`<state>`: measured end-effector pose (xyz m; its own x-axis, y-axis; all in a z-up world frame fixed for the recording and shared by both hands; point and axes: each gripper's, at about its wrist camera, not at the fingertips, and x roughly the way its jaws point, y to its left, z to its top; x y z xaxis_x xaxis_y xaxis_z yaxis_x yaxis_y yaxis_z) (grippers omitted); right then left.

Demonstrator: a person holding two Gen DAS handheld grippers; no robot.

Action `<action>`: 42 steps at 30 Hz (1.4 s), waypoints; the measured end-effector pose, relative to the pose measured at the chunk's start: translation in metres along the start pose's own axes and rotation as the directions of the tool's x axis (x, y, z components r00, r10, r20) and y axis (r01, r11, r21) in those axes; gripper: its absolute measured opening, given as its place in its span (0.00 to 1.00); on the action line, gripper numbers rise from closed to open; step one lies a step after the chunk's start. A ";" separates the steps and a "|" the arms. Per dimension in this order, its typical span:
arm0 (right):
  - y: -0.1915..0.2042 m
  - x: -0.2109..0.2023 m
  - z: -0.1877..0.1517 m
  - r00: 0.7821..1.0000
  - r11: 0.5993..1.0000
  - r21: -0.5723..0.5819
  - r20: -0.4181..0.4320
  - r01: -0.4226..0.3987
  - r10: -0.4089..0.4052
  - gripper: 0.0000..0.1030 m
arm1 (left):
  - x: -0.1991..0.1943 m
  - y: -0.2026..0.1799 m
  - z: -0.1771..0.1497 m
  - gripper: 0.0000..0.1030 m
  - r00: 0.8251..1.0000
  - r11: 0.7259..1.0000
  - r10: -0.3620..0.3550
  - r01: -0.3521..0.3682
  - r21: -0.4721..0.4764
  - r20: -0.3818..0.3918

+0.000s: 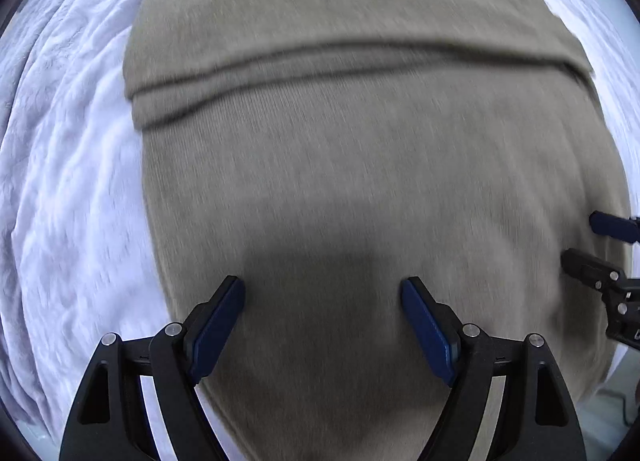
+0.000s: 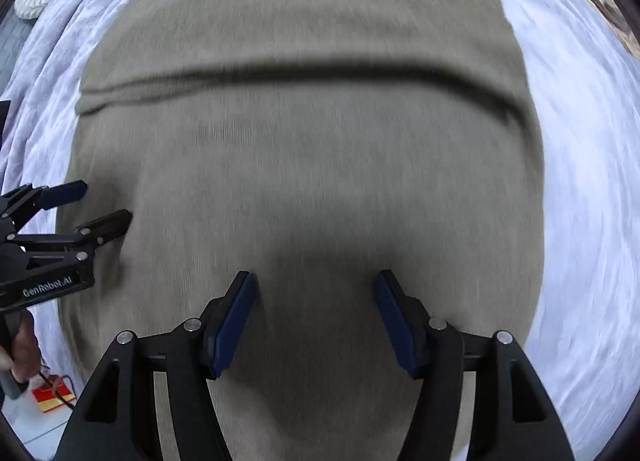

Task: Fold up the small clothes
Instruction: 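Move both grippers to the sweater hem and close on it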

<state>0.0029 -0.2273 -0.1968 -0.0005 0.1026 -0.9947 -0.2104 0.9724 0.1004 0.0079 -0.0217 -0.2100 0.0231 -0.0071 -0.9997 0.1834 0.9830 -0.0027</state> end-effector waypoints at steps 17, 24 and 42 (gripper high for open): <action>0.057 -0.003 -0.063 0.999 0.967 -0.252 -0.014 0.031 -0.036 0.72 | -0.003 -0.038 -0.083 0.80 0.998 1.000 -0.028 0.028 -0.010 -0.049; 0.000 -0.009 -0.121 0.998 0.940 -0.335 0.026 0.063 -0.058 0.73 | -0.008 -0.019 -0.149 0.97 0.998 0.997 0.064 -0.065 -0.048 -0.026; -0.114 -0.029 -0.200 0.969 0.968 0.058 -0.009 -0.244 0.245 0.77 | -0.003 0.007 -0.212 0.96 0.970 0.873 -0.242 0.206 -0.442 -0.027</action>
<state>-0.1683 -0.3828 -0.1837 -0.0608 0.3358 -0.9400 -0.1465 0.9285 0.3412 -0.1992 0.0245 -0.2118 -0.0488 -0.2400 -0.9695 -0.2697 0.9378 -0.2186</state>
